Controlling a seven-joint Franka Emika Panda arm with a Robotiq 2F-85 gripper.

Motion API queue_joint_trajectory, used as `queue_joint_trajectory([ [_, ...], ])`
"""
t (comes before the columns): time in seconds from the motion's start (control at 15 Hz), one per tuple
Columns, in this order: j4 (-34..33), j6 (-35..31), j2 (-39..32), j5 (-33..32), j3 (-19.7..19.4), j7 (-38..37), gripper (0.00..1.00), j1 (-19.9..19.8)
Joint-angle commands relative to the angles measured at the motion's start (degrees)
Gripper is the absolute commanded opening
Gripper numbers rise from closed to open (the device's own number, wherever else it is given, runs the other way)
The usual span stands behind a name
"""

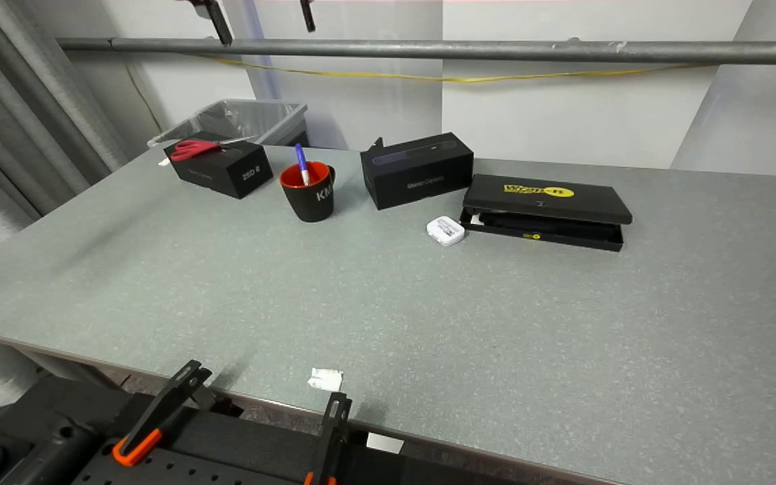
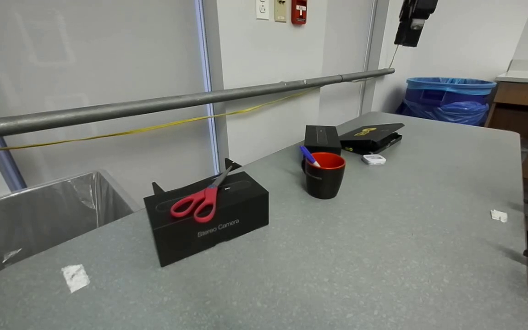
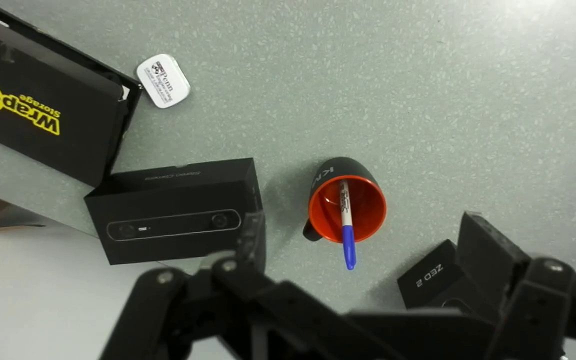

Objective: Take the blue pen out of the red and black mug

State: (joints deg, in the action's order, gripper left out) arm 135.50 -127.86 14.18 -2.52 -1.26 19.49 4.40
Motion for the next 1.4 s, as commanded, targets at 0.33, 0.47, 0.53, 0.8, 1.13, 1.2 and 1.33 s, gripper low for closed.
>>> queue_joint_trajectory([
  [0.33,-9.5,-8.7,-22.1,-8.0,6.0,-13.1,1.0,0.4],
  [0.47,-12.9,-8.5,-26.7,-9.9,5.5,-15.6,1.0,0.6],
  [0.53,-14.5,-7.4,-28.2,-9.4,5.5,-15.5,1.0,0.7],
  [0.8,-13.2,-8.1,-28.0,-7.8,5.7,-13.2,1.0,0.4],
  [1.13,-16.1,-8.5,-31.2,-7.3,6.0,-12.7,1.0,0.4],
  [1.2,-17.1,-8.5,-32.4,-7.0,6.2,-12.1,1.0,0.4],
  [1.33,-18.9,-8.5,-35.0,-6.6,6.5,-11.8,1.0,0.5],
])
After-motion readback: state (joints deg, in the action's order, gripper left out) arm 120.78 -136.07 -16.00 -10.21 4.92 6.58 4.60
